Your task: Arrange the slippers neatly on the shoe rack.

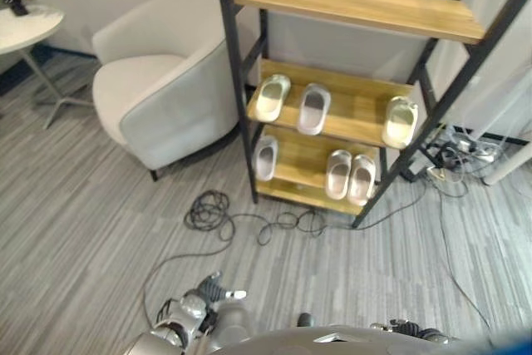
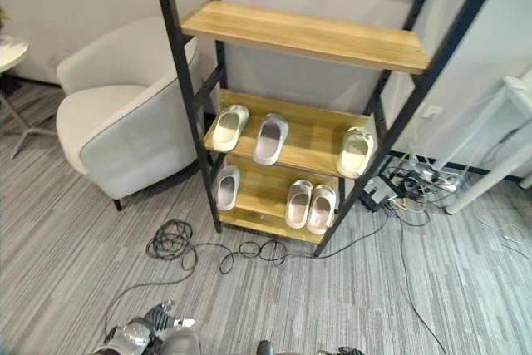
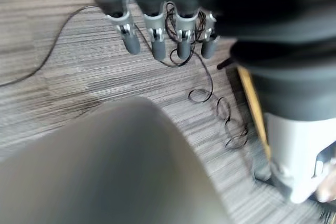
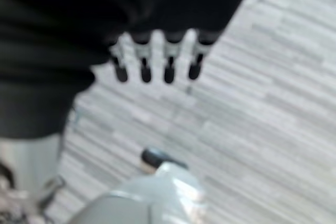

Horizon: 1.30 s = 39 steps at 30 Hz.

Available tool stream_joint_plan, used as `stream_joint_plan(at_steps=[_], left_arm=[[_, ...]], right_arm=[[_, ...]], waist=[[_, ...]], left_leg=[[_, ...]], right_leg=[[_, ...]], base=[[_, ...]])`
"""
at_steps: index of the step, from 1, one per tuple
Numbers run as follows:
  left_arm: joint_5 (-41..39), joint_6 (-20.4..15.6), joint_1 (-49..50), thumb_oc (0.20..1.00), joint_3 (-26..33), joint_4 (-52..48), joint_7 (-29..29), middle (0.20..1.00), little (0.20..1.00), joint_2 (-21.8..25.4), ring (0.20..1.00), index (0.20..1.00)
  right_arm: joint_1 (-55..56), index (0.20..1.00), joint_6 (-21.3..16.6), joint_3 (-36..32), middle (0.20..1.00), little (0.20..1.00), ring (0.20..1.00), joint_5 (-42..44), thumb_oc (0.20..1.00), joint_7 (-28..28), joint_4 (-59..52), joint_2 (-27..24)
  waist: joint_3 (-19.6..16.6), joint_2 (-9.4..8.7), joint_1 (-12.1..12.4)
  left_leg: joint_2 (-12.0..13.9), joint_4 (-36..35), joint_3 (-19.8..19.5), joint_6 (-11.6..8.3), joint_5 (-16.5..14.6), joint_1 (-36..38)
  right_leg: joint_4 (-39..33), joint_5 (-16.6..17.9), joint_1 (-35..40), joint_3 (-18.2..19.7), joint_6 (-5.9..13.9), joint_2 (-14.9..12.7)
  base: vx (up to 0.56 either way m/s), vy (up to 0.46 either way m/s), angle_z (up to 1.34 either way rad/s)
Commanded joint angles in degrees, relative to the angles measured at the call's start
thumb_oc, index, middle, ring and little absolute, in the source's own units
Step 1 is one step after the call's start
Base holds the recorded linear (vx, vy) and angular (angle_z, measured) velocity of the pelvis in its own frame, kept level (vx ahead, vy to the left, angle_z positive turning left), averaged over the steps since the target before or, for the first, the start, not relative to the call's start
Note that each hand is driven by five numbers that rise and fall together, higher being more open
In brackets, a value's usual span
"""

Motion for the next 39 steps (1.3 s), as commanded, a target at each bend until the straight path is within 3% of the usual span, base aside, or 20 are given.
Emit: stream_joint_plan(at_steps=[1,5,8,13,20,22,23,25,27,28,31,32,36,39], left_arm=[[-1.0,0.1,0.4,1.000,-2.4,1.2,1.0,1.000,1.000,-0.9,1.000,1.000],[-0.5,0.8,1.7,1.000,-1.4,4.2,0.4,1.000,1.000,-1.1,1.000,1.000],[0.8,1.3,2.4,1.000,-1.1,5.4,0.1,1.000,1.000,-0.7,1.000,1.000],[2.1,1.4,3.3,1.000,-0.4,6.0,-0.9,1.000,1.000,0.2,1.000,1.000],[0.3,0.3,0.8,1.000,-0.4,2.1,-0.2,1.000,1.000,1.2,1.000,1.000],[0.9,0.3,-0.1,1.000,-1.0,1.8,-0.3,1.000,1.000,1.2,1.000,1.000],[0.9,0.3,-0.1,1.000,-1.0,1.8,-0.3,1.000,1.000,1.2,1.000,1.000],[1.7,0.3,-0.2,1.000,-2.1,1.5,-0.5,1.000,1.000,1.1,1.000,1.000],[2.9,0.4,-0.3,1.000,-2.7,2.3,-0.2,1.000,1.000,1.3,1.000,1.000],[2.9,0.4,-0.3,1.000,-2.7,2.3,-0.2,1.000,1.000,1.3,1.000,1.000],[3.3,0.6,-0.3,1.000,-2.5,3.2,-0.2,1.000,1.000,1.3,1.000,1.000],[3.2,0.3,-0.6,1.000,-2.8,3.5,-0.4,1.000,1.000,0.9,1.000,1.000],[3.5,0.0,-0.9,1.000,-3.3,3.4,-0.6,1.000,1.000,0.6,1.000,1.000],[3.6,-0.2,-0.6,1.000,-3.2,3.0,-0.7,1.000,1.000,0.2,1.000,1.000]], right_arm=[[-1.6,1.000,-1.3,0.4,1.000,1.000,1.000,1.7,1.000,-1.0,-1.2,-1.6],[-1.4,1.000,-1.4,1.3,1.000,1.000,1.000,-0.1,1.000,-1.1,-1.0,-0.7],[-1.2,1.000,-1.4,1.4,1.000,1.000,1.000,-1.0,1.000,-1.1,-1.3,-0.6],[-0.4,1.000,-1.1,1.9,1.000,1.000,1.000,-2.3,1.000,-0.5,-1.6,1.1],[0.0,1.000,-0.9,1.7,1.000,1.000,1.000,-2.3,1.000,-0.2,-1.5,1.9],[-0.8,1.000,-0.8,1.4,1.000,1.000,1.000,-2.4,1.000,-0.1,-1.6,1.9],[-0.8,1.000,-0.8,1.4,1.000,1.000,1.000,-2.4,1.000,-0.1,-1.6,1.9],[-1.6,1.000,-0.9,1.2,1.000,1.000,1.000,-2.5,1.000,-0.3,-2.1,1.2],[-2.1,1.000,-1.2,0.7,1.000,1.000,1.000,-2.2,1.000,-0.7,-3.1,0.7],[-2.1,1.000,-1.2,0.7,1.000,1.000,1.000,-2.2,1.000,-0.7,-3.1,0.7],[-1.6,1.000,-1.1,1.0,1.000,1.000,1.000,-2.7,1.000,-0.7,-2.7,0.9],[-1.4,1.000,-1.0,1.1,1.000,1.000,1.000,-3.0,1.000,-0.5,-2.4,0.8],[-0.9,1.000,-0.7,1.5,1.000,1.000,1.000,-3.8,1.000,-0.2,-2.2,0.6],[-0.7,1.000,-0.8,2.0,1.000,1.000,1.000,-4.8,1.000,-0.5,-2.3,0.3]], waist=[[1.0,2.78,2.9],[-0.2,3.35,3.9],[-1.1,2.86,3.8],[-4.1,0.36,4.2],[-5.2,-0.54,4.6],[-4.7,-0.16,4.0],[-4.7,-0.17,4.1],[-2.9,0.98,2.1],[-1.4,3.08,0.6],[-1.3,3.03,0.5],[-0.4,3.52,-0.7],[0.1,3.44,-1.8],[0.5,2.94,-3.0],[-0.5,2.18,-2.2]], left_leg=[[-2.3,-13.3,-2.1,2.13,10.4,-0.7],[-3.2,-17.6,-5.5,2.30,11.8,0.2],[-3.6,-16.1,-5.0,2.46,11.6,0.0],[-6.0,-13.0,-3.1,4.39,6.4,1.1],[-8.0,-13.2,-2.1,6.36,3.4,1.1],[-9.2,-13.8,-2.2,7.81,2.3,2.7],[-9.2,-13.8,-2.2,7.83,2.3,2.7],[-9.7,-14.2,-2.5,8.95,1.9,4.5],[-9.4,-15.2,-2.7,9.71,0.9,7.8],[-9.4,-15.2,-2.7,9.71,0.8,7.9],[-10.1,-15.6,-4.3,9.65,-0.9,10.8],[-10.8,-15.0,-5.5,9.26,-2.1,11.9],[-11.7,-14.4,-7.2,8.73,-3.7,13.5],[-12.0,-14.4,-7.5,8.43,-4.3,13.7]], right_leg=[[9.8,-7.1,-0.2,3.3,8.32,1.1],[9.7,-9.7,3.0,5.2,8.45,1.7],[9.8,-10.2,3.6,5.0,8.82,0.8],[9.3,-9.0,4.8,6.5,11.49,-3.4],[9.8,-6.5,2.2,6.5,14.31,-6.0],[17.9,-2.5,-1.9,6.4,16.42,-6.3],[18.0,-2.6,-2.0,6.5,16.44,-6.4],[26.1,2.8,-6.1,7.5,17.40,-5.9],[32.0,3.6,-11.5,5.8,16.72,-5.7],[32.1,3.4,-11.4,5.7,16.72,-5.7],[26.2,1.0,-14.2,3.1,14.74,-7.2],[20.1,1.5,-15.6,3.3,14.92,-8.4],[12.7,2.3,-15.0,5.2,15.59,-8.9],[10.4,2.9,-12.5,5.3,15.65,-9.3]], base=[[0.28,0.056,-0.14],[0.22,0.092,-0.22],[0.26,0.165,-0.53],[0.25,0.207,-0.13],[0.11,0.157,-0.07],[0.11,0.179,-0.07],[0.05,0.145,0.00],[0.03,0.197,0.08],[0.12,0.213,0.09],[0.20,0.133,0.02],[0.24,0.007,0.12],[0.23,-0.034,0.21],[0.17,-0.056,0.50],[0.06,-0.057,0.32]])
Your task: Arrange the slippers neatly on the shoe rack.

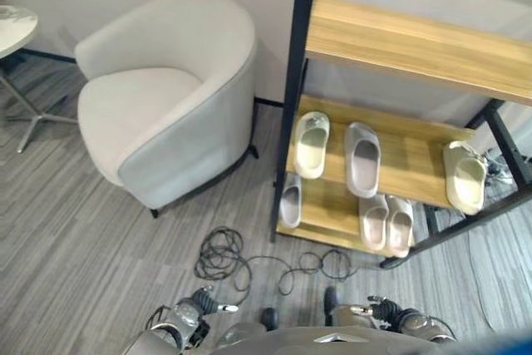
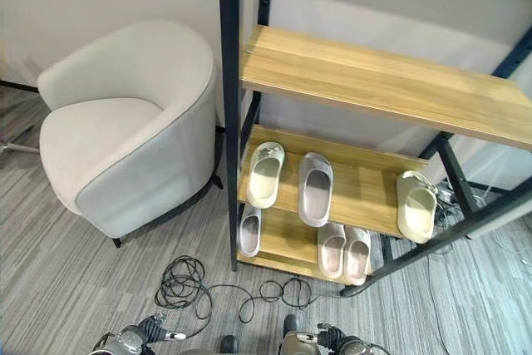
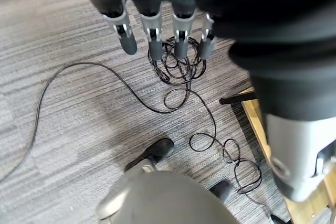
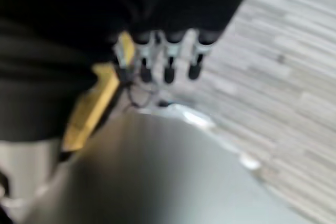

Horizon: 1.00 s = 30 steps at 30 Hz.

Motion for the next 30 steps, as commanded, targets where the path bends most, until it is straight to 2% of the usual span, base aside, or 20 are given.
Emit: stream_joint_plan(at_steps=[1,6,21,30], left_arm=[[1.1,-1.4,-2.0,1.000,0.7,-0.7,-0.4,1.000,1.000,-0.4,1.000,1.000],[2.7,-1.2,-0.1,1.000,0.4,0.6,-0.7,1.000,1.000,-1.0,1.000,1.000],[5.4,-1.6,-0.5,1.000,-1.9,-1.3,-0.3,1.000,1.000,-1.7,1.000,1.000],[5.2,-1.9,-0.1,1.000,-3.1,-1.2,-1.1,1.000,1.000,-3.0,1.000,1.000]], right_arm=[[0.6,1.000,0.4,1.1,1.000,1.000,1.000,-2.8,1.000,-0.4,0.1,-3.0],[0.1,1.000,0.0,2.5,1.000,1.000,1.000,-4.0,1.000,-0.2,-1.1,-3.6],[1.0,1.000,-0.2,7.4,1.000,1.000,1.000,-11.2,1.000,-0.6,-0.4,-2.9],[2.0,1.000,-0.7,6.0,1.000,1.000,1.000,-5.9,1.000,0.8,-1.0,-1.7]], waist=[[0.2,0.51,0.2],[-1.9,0.45,1.3],[-2.9,0.57,1.8],[-3.5,0.88,1.4]], left_leg=[[2.6,10.0,-1.7,-6.09,-8.1,-3.0],[3.8,8.5,-2.5,-6.84,-7.8,-1.8],[5.4,5.8,-3.5,-7.70,-6.9,0.0],[6.1,3.6,-2.9,-7.89,-6.1,1.6]], right_leg=[[-0.9,-0.1,3.8,1.5,1.07,0.0],[-2.1,-1.5,6.7,0.7,0.23,1.0],[-2.8,-3.6,9.4,-0.7,-0.74,2.4],[-4.1,-3.9,10.9,-0.2,-1.14,3.1]], base=[[0.08,-0.091,0.24],[0.06,-0.088,0.04],[0.00,-0.029,0.01],[0.00,0.000,0.00]])
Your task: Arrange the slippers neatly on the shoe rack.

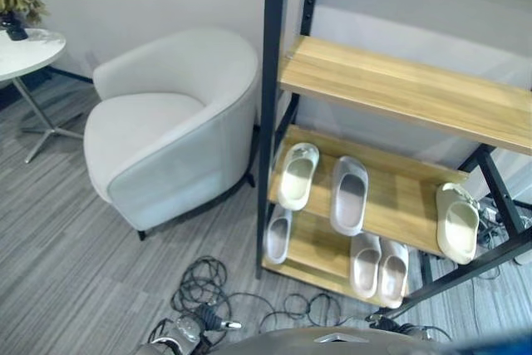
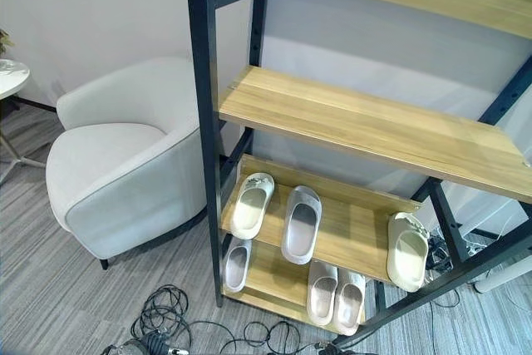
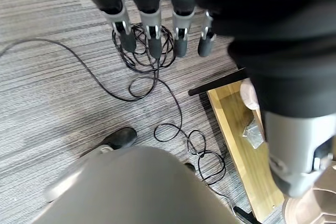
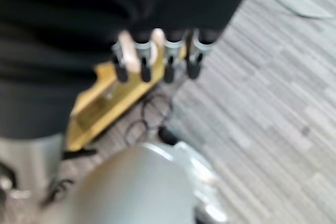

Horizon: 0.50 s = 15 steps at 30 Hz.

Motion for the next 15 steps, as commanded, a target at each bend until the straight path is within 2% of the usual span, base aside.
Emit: stream_joint_plan(at_steps=[1,10,12,14,15], left_arm=[[3.0,-1.1,-2.4,1.000,-2.9,-0.3,0.0,1.000,1.000,-3.0,1.000,1.000],[5.0,-1.7,-2.0,1.000,-4.4,-1.0,2.1,1.000,1.000,-4.0,1.000,1.000],[5.0,-1.7,-2.0,1.000,-4.4,-1.0,2.1,1.000,1.000,-4.0,1.000,1.000],[4.5,-2.3,-2.1,1.000,-4.5,-2.0,2.8,1.000,1.000,-4.2,1.000,1.000],[4.1,-2.6,-2.1,1.000,-4.6,-2.2,2.6,1.000,1.000,-4.3,1.000,1.000]], right_arm=[[-1.9,1.000,-1.7,1.0,1.000,1.000,1.000,2.1,1.000,0.9,-1.9,-1.5],[-6.6,1.000,-6.1,1.0,1.000,1.000,1.000,1.6,1.000,-6.1,-16.6,-4.6],[-6.6,1.000,-6.1,0.9,1.000,1.000,1.000,1.6,1.000,-6.1,-16.6,-4.6],[-7.4,1.000,-7.1,0.9,1.000,1.000,1.000,3.2,1.000,-5.7,-22.0,-5.8],[-7.5,1.000,-7.1,2.3,1.000,1.000,1.000,3.8,1.000,-4.1,-22.2,-5.5]], waist=[[3.4,4.39,0.4],[3.5,5.72,-0.5],[3.5,5.75,-0.4],[3.6,6.15,-0.6],[3.5,6.26,-0.5]], left_leg=[[2.9,-0.7,-0.8,-2.66,-0.6,0.2],[2.4,-4.4,0.9,-2.45,1.1,0.6],[2.4,-4.4,0.9,-2.45,1.1,0.7],[2.4,-4.5,1.0,-2.38,1.2,0.7],[2.4,-4.5,1.1,-2.42,1.1,0.7]], right_leg=[[5.4,-6.5,1.5,0.8,4.33,-0.3],[5.0,-5.8,0.1,1.6,5.26,-0.6],[5.1,-5.8,0.1,1.6,5.26,-0.6],[5.0,-5.9,0.1,1.9,5.17,-0.5],[4.7,-6.0,0.3,1.8,5.04,-0.5]], base=[[0.00,0.000,0.00],[0.00,0.002,0.00],[-0.01,0.005,-0.06],[-0.01,-0.004,-0.07],[0.00,-0.017,-0.06]])
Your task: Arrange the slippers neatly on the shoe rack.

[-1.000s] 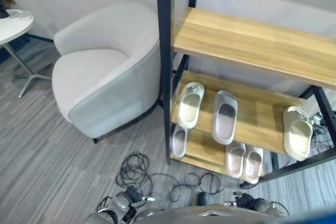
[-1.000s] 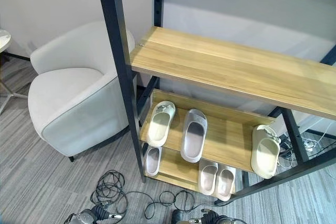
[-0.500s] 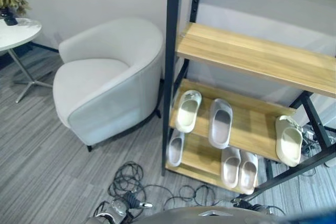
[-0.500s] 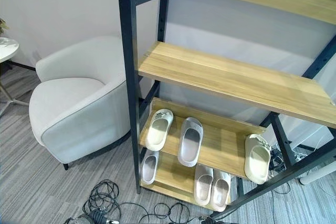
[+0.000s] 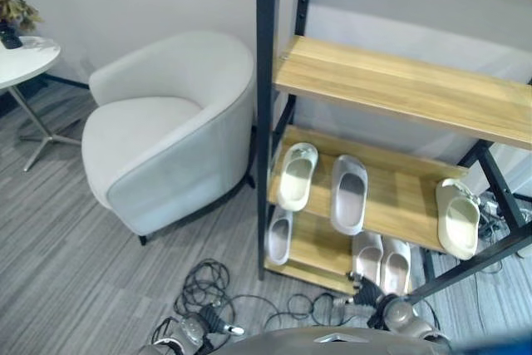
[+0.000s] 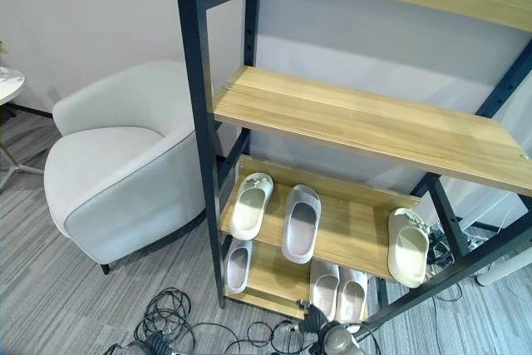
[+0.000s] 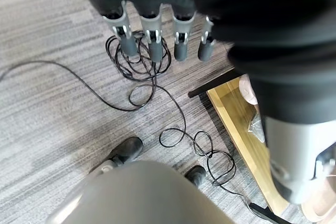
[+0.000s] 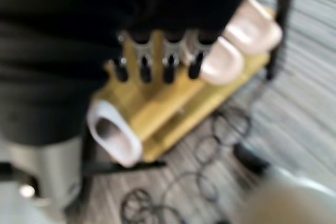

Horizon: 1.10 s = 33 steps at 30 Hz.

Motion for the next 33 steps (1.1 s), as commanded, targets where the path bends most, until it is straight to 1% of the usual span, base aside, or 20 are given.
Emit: stream_joint_plan(at_steps=[1,6,7,8,9,10,11,12,13,15,18,21,24,25,26,28,29,30,31,33], left_arm=[[0.4,-2.4,-2.8,1.000,-2.6,-0.2,0.7,1.000,1.000,-3.7,1.000,1.000],[1.1,-2.4,-2.5,1.000,-3.0,0.2,0.1,1.000,1.000,-4.2,1.000,1.000],[1.0,-1.6,-1.9,1.000,-3.6,0.4,-0.1,1.000,1.000,-2.9,1.000,1.000],[1.0,-1.6,-1.9,1.000,-3.6,0.4,-0.1,1.000,1.000,-2.9,1.000,1.000],[1.5,-1.8,-1.9,1.000,-2.5,-1.1,0.1,1.000,1.000,-2.4,1.000,1.000],[1.2,-2.2,0.1,1.000,-0.8,-1.5,-0.1,1.000,1.000,-2.0,1.000,1.000],[1.2,-2.2,0.1,1.000,-0.9,-1.5,-0.1,1.000,1.000,-2.1,1.000,1.000],[1.3,-3.0,0.6,1.000,0.9,-2.0,-0.6,1.000,1.000,-2.2,1.000,1.000],[1.8,-3.9,1.5,1.000,2.9,-1.6,-0.7,1.000,1.000,-2.3,1.000,1.000],[2.0,-4.4,1.9,1.000,3.4,-0.5,-0.5,1.000,1.000,-2.8,1.000,1.000],[1.6,-4.9,2.1,1.000,3.6,-0.5,-0.2,1.000,1.000,-3.0,1.000,1.000],[1.1,-5.4,2.1,1.000,3.6,-0.9,-0.4,1.000,1.000,-2.9,1.000,1.000],[1.2,-5.4,2.2,1.000,3.6,-0.9,-0.5,1.000,1.000,-2.9,1.000,1.000],[0.9,-5.3,2.4,1.000,3.3,-1.0,-0.4,1.000,1.000,-2.8,1.000,1.000],[0.9,-5.3,2.3,1.000,3.4,-1.0,-0.4,1.000,1.000,-2.8,1.000,1.000],[0.9,-5.1,2.8,1.000,3.6,-1.4,0.0,1.000,1.000,-2.9,1.000,1.000],[0.9,-5.1,2.8,1.000,3.7,-1.4,0.0,1.000,1.000,-2.9,1.000,1.000],[0.9,-5.0,2.9,1.000,3.8,-1.5,0.0,1.000,1.000,-3.1,1.000,1.000],[1.2,-4.9,3.1,1.000,3.9,-1.9,0.1,1.000,1.000,-3.5,1.000,1.000],[1.4,-5.0,3.1,1.000,3.8,-2.0,0.2,1.000,1.000,-3.7,1.000,1.000]], right_arm=[[-5.2,1.000,-2.6,2.1,1.000,1.000,1.000,3.1,1.000,2.0,-3.0,-4.0],[-2.8,1.000,-2.6,5.4,1.000,1.000,1.000,4.2,1.000,5.6,-2.4,-2.1],[-7.8,1.000,4.7,1.2,1.000,1.000,1.000,19.4,1.000,8.2,-15.2,-5.3],[-7.8,1.000,4.8,1.2,1.000,1.000,1.000,19.4,1.000,8.2,-15.3,-5.3],[7.2,1.000,1.1,5.3,1.000,1.000,1.000,22.0,1.000,12.4,-23.6,-8.5],[6.0,1.000,-5.0,5.1,1.000,1.000,1.000,12.4,1.000,13.7,-41.5,-20.7],[6.2,1.000,-4.8,5.0,1.000,1.000,1.000,12.4,1.000,13.7,-41.7,-20.9],[11.0,1.000,-6.4,-0.3,1.000,1.000,1.000,10.6,1.000,14.8,-51.0,-25.8],[22.8,1.000,-9.4,-7.9,1.000,1.000,1.000,12.2,1.000,16.0,-60.8,-29.1],[26.0,1.000,-11.5,-10.0,1.000,1.000,1.000,10.2,1.000,15.7,-63.7,-31.7],[27.9,1.000,-12.7,-11.5,1.000,1.000,1.000,9.4,1.000,15.8,-67.0,-33.7],[32.6,1.000,-12.2,-13.0,1.000,1.000,1.000,12.3,1.000,19.5,-72.4,-37.4],[35.0,1.000,-11.8,-14.1,1.000,1.000,1.000,13.3,1.000,20.3,-73.8,-39.0],[34.6,1.000,-11.4,-15.3,1.000,1.000,1.000,12.5,1.000,18.8,-72.4,-39.6],[34.6,1.000,-11.4,-15.3,1.000,1.000,1.000,12.5,1.000,18.8,-72.4,-39.6],[33.2,1.000,-11.3,-18.0,1.000,1.000,1.000,6.0,1.000,14.0,-71.1,-38.1],[33.1,1.000,-11.3,-17.9,1.000,1.000,1.000,5.8,1.000,13.8,-71.0,-38.0],[32.2,1.000,-11.2,-18.7,1.000,1.000,1.000,2.8,1.000,12.0,-70.4,-37.3],[30.4,1.000,-11.1,-20.5,1.000,1.000,1.000,-2.5,1.000,8.2,-68.9,-35.2],[29.7,1.000,-11.2,-22.0,1.000,1.000,1.000,-4.7,1.000,6.1,-68.2,-33.7]], waist=[[3.3,4.19,0.3],[3.2,4.41,0.5],[2.6,3.69,0.4],[2.5,3.68,0.4],[2.8,3.72,-0.3],[3.0,3.64,-0.9],[2.8,3.81,-0.9],[3.2,3.73,-2.1],[3.6,4.11,-3.5],[3.6,4.44,-4.6],[3.4,4.69,-4.8],[3.0,4.60,-4.9],[2.7,4.47,-4.9],[2.4,4.63,-4.8],[2.6,4.47,-4.8],[2.4,4.75,-4.5],[2.4,4.75,-4.5],[2.5,4.80,-4.4],[2.5,5.04,-4.3],[2.6,5.10,-4.2]], left_leg=[[2.4,1.5,-0.1,-2.63,-2.1,-1.3],[2.4,1.3,-0.4,-2.74,-1.9,-0.9],[2.4,1.2,-0.3,-3.03,-1.4,-1.2],[2.4,1.2,-0.3,-3.02,-1.4,-1.4],[2.6,1.0,0.4,-3.23,-1.2,-1.3],[2.6,1.0,0.7,-3.29,-1.0,-1.3],[2.6,0.9,0.7,-3.29,-1.2,-1.1],[2.6,1.0,1.5,-3.37,-0.9,-1.6],[2.9,0.9,2.5,-3.49,-1.1,-1.2],[3.0,0.8,3.5,-3.57,-1.1,-1.1],[3.0,0.9,4.2,-3.64,-1.1,-1.2],[3.2,0.8,4.6,-3.90,-1.0,-1.3],[3.2,0.7,4.5,-4.00,-1.0,-1.3],[3.4,0.6,4.5,-4.02,-1.5,-0.9],[3.3,0.7,4.5,-4.05,-1.0,-1.2],[3.5,0.6,4.4,-3.90,-1.6,-0.8],[3.5,0.6,4.5,-3.90,-1.7,-0.7],[3.4,0.6,4.5,-3.83,-1.7,-0.7],[3.3,0.6,4.5,-3.65,-1.7,-0.6],[3.3,0.6,4.5,-3.55,-1.8,-0.6]], right_leg=[[5.4,-6.9,1.3,1.0,4.57,-0.4],[4.2,-6.9,2.6,0.8,4.20,-0.3],[3.9,-6.3,2.5,0.9,4.16,-0.4],[3.8,-6.3,2.3,0.9,4.17,-0.4],[3.6,-6.0,2.2,0.8,4.35,-0.5],[3.6,-5.8,2.1,1.3,4.57,-0.4],[3.5,-5.9,2.2,1.2,4.57,-0.4],[3.6,-5.5,1.6,1.6,4.81,-0.4],[3.7,-5.3,1.2,2.5,5.17,0.1],[3.8,-5.1,0.7,3.5,5.39,0.5],[3.8,-4.9,0.3,4.2,5.47,0.7],[3.4,-4.5,0.2,4.6,5.56,0.8],[3.1,-4.5,0.4,4.4,5.58,0.7],[2.8,-4.9,0.9,4.3,5.61,0.9],[2.9,-4.4,0.6,4.4,5.57,0.8],[2.7,-4.8,1.1,4.2,5.66,0.9],[2.7,-4.8,1.1,4.2,5.67,0.9],[2.7,-4.8,1.1,4.3,5.69,0.9],[2.6,-4.9,1.1,4.3,5.68,0.9],[2.7,-4.9,1.1,4.3,5.66,0.8]], base=[[0.00,-0.014,-0.10],[0.01,-0.006,-0.03],[0.00,0.000,0.00],[-0.01,-0.040,-0.04],[-0.02,-0.016,0.03],[-0.01,-0.017,0.10],[-0.05,0.004,0.04],[-0.05,0.008,-0.18],[-0.08,0.016,-0.17],[-0.03,0.013,-0.29],[-0.01,0.009,-0.56],[0.00,-0.017,-0.29],[0.02,-0.008,0.03],[0.00,0.000,0.00],[0.06,-0.011,0.04],[0.04,-0.005,0.05],[0.01,-0.001,0.03],[0.00,0.000,0.00],[0.00,0.000,0.00],[0.00,0.000,0.00]])
